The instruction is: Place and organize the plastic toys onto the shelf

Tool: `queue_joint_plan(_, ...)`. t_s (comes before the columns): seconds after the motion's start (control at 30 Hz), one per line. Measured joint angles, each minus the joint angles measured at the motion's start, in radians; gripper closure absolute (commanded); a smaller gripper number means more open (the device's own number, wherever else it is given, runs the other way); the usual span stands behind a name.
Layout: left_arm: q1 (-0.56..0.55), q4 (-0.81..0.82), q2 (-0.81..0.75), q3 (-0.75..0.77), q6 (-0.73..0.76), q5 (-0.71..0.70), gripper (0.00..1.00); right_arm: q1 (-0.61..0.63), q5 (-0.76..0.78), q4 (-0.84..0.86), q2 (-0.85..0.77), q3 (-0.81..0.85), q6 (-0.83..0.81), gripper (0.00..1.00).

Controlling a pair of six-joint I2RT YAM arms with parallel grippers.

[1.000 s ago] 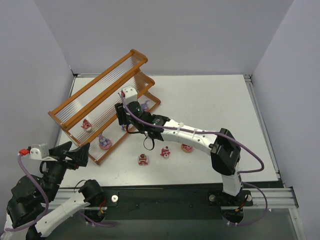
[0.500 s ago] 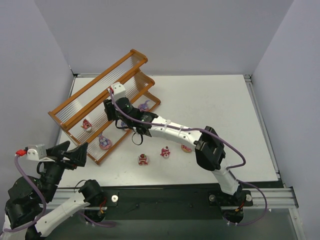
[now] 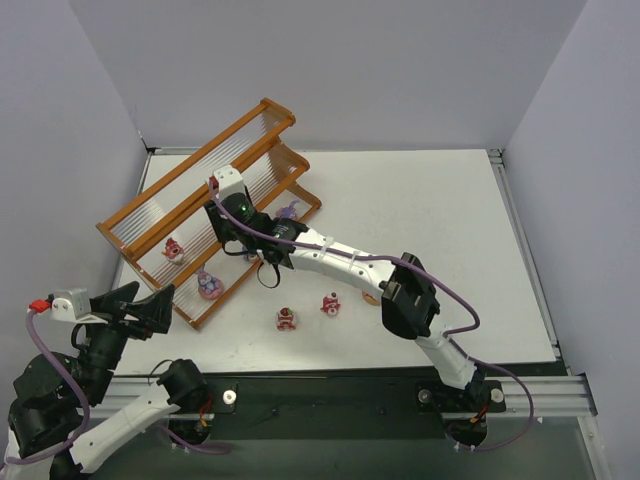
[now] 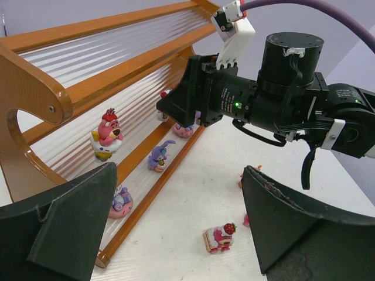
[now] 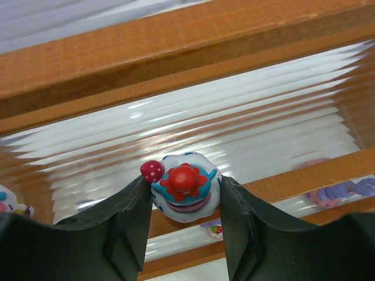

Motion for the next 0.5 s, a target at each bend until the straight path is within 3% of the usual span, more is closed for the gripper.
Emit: queue_joint_plan(0.5,0.0,0.0,0.0,0.0,-0.003,-0.003,0.03,-0.023,0.017,-0.047,0.089,0.132,-0.036,0.98)
